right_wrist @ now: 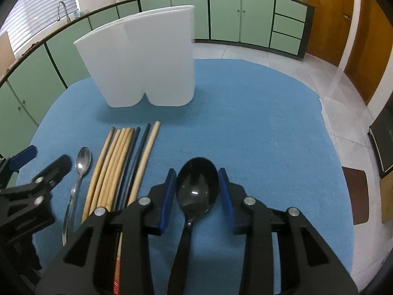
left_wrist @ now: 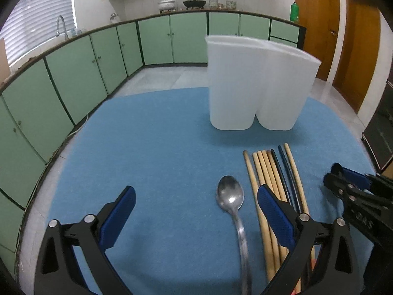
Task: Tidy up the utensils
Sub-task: 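Grasp the black spoon with the right tool while the left tool approaches the metal spoon, then grasp the metal spoon handle with the left tool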
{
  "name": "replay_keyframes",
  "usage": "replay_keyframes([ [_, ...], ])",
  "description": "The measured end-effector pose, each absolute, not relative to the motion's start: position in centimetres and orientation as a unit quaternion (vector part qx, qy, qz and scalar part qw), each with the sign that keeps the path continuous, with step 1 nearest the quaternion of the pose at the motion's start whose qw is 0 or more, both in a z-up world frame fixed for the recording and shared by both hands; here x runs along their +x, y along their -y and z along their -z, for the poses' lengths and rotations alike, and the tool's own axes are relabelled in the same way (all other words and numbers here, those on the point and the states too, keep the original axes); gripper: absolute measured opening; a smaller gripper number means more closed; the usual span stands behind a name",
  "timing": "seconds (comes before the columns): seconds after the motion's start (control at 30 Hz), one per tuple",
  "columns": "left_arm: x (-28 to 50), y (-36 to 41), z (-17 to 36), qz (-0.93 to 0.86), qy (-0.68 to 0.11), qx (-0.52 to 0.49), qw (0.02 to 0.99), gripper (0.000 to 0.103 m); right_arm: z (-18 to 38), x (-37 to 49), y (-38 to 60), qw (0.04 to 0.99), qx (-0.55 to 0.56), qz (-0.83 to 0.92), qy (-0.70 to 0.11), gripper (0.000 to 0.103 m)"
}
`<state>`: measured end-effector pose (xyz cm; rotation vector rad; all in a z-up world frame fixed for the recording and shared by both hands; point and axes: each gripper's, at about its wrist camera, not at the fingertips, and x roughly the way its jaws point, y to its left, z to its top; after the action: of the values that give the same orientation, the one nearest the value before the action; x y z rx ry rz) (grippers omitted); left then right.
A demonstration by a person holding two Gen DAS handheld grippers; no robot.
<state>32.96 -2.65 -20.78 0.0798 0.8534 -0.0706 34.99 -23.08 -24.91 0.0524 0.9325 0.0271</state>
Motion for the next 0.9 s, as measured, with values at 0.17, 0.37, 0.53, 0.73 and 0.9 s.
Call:
replay_keyframes([
  [0.17,34.9,3.2,22.2,0.023,-0.438,0.039,0.898,0.097,26.0,34.8,23.6,0.888,0.040,-0.012,-0.459,0.033],
  [0.37,36.7,2.6,23.4,0.017,-0.462,0.034,0.886,0.096,26.4,34.6,23.0,0.891,0.027,-0.014,-0.453,0.034],
  [0.53,37.6,2.3,23.6,0.017,-0.464,0.028,0.885,0.098,26.4,34.6,22.9,0.891,0.024,-0.016,-0.454,0.034],
  [0.73,37.9,1.7,23.3,0.020,-0.463,0.017,0.886,0.086,26.2,35.1,22.9,0.885,0.026,-0.020,-0.465,0.036],
  [0.9,37.1,2.4,22.8,0.046,-0.456,0.010,0.889,0.039,26.0,35.5,22.9,0.882,0.024,-0.022,-0.469,0.034],
])
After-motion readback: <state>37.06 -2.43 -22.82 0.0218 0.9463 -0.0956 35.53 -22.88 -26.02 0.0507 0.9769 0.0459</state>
